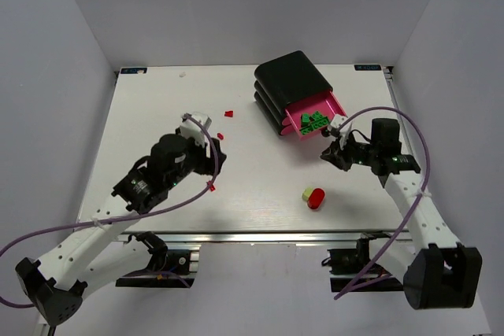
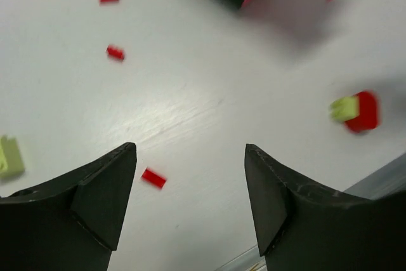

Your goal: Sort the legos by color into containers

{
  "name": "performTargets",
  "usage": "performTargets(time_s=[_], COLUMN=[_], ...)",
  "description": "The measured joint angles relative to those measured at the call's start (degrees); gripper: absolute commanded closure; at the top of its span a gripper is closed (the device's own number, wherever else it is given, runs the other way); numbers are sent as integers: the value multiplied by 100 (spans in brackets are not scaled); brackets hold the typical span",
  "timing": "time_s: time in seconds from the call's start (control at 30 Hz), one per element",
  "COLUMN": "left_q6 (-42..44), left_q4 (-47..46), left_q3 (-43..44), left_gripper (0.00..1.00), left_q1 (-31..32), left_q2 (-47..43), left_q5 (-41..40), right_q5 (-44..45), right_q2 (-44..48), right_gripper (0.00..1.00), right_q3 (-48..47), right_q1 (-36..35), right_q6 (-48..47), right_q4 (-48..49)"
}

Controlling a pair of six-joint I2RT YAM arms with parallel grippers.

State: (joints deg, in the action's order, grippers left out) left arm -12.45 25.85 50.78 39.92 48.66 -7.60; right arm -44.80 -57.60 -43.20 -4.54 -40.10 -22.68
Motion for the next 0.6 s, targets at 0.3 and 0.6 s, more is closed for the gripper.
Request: performTargets(time_s=[0.3, 0.6], left_q6=[66, -13], left_q4=[184, 164], left_q3=[-1054, -1051], left_gripper=[21, 20], left_q1=[0, -2], left_q2=[-1462, -1803], left_q5=[-1113, -1862], right_q5=[2376, 2955], right_q2=[-1036, -1956], right_gripper=[100, 100], right_q3=[-52, -557], right_q1=[2, 79], right_q6=[999, 1773], right_q4=[649, 1069])
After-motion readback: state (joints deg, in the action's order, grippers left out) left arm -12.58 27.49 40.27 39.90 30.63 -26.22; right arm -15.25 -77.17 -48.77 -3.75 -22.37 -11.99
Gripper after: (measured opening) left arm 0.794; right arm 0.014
